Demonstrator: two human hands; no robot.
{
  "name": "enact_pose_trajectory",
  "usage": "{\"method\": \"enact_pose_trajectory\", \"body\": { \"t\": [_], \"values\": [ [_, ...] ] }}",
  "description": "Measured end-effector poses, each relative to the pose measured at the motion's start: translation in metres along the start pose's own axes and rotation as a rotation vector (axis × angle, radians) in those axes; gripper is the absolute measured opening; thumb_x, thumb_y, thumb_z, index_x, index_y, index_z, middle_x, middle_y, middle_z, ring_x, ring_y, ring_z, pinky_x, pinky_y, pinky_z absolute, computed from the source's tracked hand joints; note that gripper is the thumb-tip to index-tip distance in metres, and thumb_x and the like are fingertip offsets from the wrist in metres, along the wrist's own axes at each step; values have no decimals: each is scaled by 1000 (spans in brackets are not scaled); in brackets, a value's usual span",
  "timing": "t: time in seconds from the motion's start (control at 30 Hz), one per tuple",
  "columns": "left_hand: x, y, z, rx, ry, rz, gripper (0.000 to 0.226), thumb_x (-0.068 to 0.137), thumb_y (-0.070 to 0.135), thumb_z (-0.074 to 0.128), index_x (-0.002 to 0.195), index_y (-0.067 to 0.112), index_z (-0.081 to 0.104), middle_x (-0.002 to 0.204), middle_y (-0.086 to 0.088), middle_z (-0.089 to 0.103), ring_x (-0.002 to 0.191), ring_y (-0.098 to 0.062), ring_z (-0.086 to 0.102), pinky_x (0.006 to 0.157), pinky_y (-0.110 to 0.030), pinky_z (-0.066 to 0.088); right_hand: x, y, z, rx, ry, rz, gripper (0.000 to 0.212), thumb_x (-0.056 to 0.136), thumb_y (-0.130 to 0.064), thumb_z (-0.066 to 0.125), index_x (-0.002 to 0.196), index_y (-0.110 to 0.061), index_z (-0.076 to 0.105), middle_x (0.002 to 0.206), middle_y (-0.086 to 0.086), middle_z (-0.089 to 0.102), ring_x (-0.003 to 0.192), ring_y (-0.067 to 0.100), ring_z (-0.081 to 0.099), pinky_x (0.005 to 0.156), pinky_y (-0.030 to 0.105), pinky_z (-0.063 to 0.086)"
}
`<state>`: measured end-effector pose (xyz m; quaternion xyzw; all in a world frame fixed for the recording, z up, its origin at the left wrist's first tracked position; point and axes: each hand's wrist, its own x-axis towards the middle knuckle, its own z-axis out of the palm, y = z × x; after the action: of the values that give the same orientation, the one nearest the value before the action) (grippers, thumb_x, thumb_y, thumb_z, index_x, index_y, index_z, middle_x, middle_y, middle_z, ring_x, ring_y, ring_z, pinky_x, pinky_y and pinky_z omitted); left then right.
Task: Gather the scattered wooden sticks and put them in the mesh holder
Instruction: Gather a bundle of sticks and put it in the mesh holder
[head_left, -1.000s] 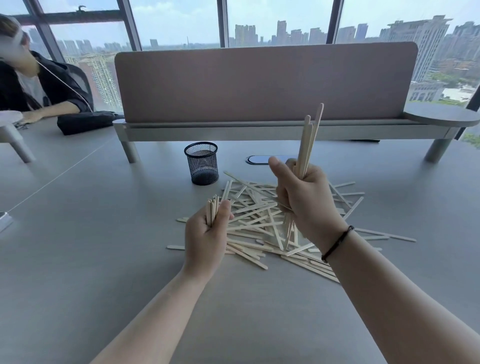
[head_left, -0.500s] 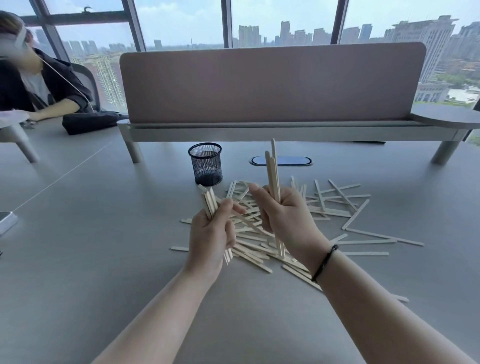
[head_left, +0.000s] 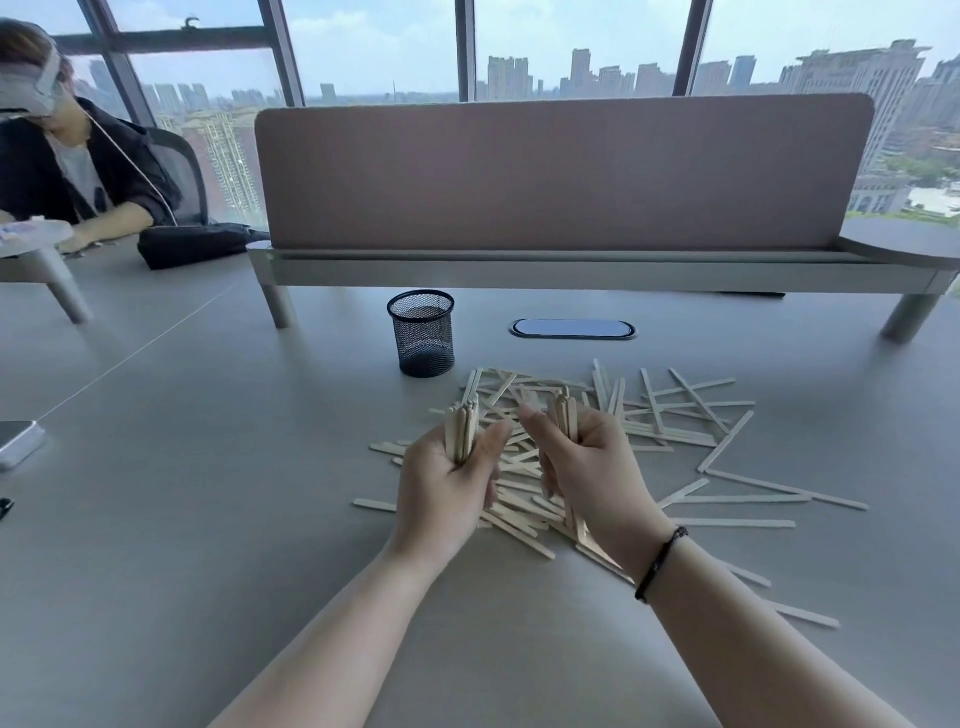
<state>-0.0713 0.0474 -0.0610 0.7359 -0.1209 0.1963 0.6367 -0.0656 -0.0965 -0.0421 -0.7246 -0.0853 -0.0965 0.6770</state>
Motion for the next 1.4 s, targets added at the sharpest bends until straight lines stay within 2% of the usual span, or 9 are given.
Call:
{"method": "enact_pose_trajectory", "body": {
  "t": [0.13, 0.27, 0.43, 0.6, 0.77, 0.97, 1.07, 1.2, 1.4],
  "values": [
    [1, -1, -3, -3, 17, -26, 65, 92, 49, 65, 61, -5, 46, 44, -21, 39, 36, -23, 37, 41, -29, 30, 5, -2, 3, 21, 3, 26, 71, 82, -49, 68, 61, 2, 23, 53, 25, 18, 51, 41, 15, 45, 47, 19],
    [6, -1, -9, -49, 122, -126, 71, 87, 60, 62, 59, 4, 28, 53, -16, 21, 50, -25, 21, 45, -44, 22, 19, -11, 10, 58, -15, 55, 66, 96, -36, 60, 42, -13, 29, 41, 7, 24, 39, 19, 17, 44, 32, 16],
    [15, -4, -15, -187, 192, -234, 59, 90, 42, 64, 52, 18, 26, 47, -3, 21, 45, -16, 17, 47, -29, 15, 59, -32, 39, 172, -55, 52, 67, 98, -37, 54, 38, -23, 29, 39, 2, 24, 37, 15, 18, 45, 26, 20],
    [30, -16, -28, -215, 251, -248, 60, 89, 47, 64, 50, 23, 24, 46, -1, 20, 47, -17, 17, 47, -37, 15, 123, -44, 89, 263, -9, 31, 64, 99, -42, 51, 41, -24, 32, 44, -1, 27, 38, 14, 24, 48, 27, 24],
    [49, -30, -39, -327, 347, -308, 66, 94, 39, 62, 43, 24, 22, 42, 5, 18, 40, -15, 14, 44, -22, 15, 183, -56, 127, 198, 29, -20, 56, 98, -50, 49, 54, -18, 34, 49, 4, 33, 47, 19, 33, 45, 24, 31],
    [58, -39, -44, -428, 383, -362, 66, 91, 41, 64, 43, 26, 21, 45, 7, 16, 41, -14, 12, 43, -22, 16, 241, -50, 147, 127, 118, -44, 52, 95, -55, 50, 63, -19, 29, 58, 8, 30, 52, 19, 32, 51, 27, 32],
    [59, -42, -46, -415, 401, -372, 62, 84, 46, 62, 42, 25, 22, 45, 7, 16, 42, -17, 13, 45, -23, 18, 255, -32, 153, -4, 90, -18, 47, 94, -53, 51, 67, -18, 34, 67, 11, 35, 60, 21, 34, 51, 26, 34],
    [60, -43, -47, -393, 407, -360, 62, 85, 45, 61, 40, 25, 24, 42, 8, 19, 40, -16, 16, 47, -26, 19, 261, -8, 156, -180, 2, 14, 32, 92, -40, 60, 79, -13, 50, 67, 8, 54, 49, 19, 51, 51, 24, 44],
    [60, -40, -49, -377, 415, -366, 61, 85, 47, 62, 44, 25, 23, 46, 4, 18, 43, -19, 15, 47, -27, 18, 237, -2, 136, -933, -90, -196, 36, 85, -55, 51, 91, -20, 55, 76, -7, 64, 79, 25, 57, 63, 33, 44]
  ]
}}
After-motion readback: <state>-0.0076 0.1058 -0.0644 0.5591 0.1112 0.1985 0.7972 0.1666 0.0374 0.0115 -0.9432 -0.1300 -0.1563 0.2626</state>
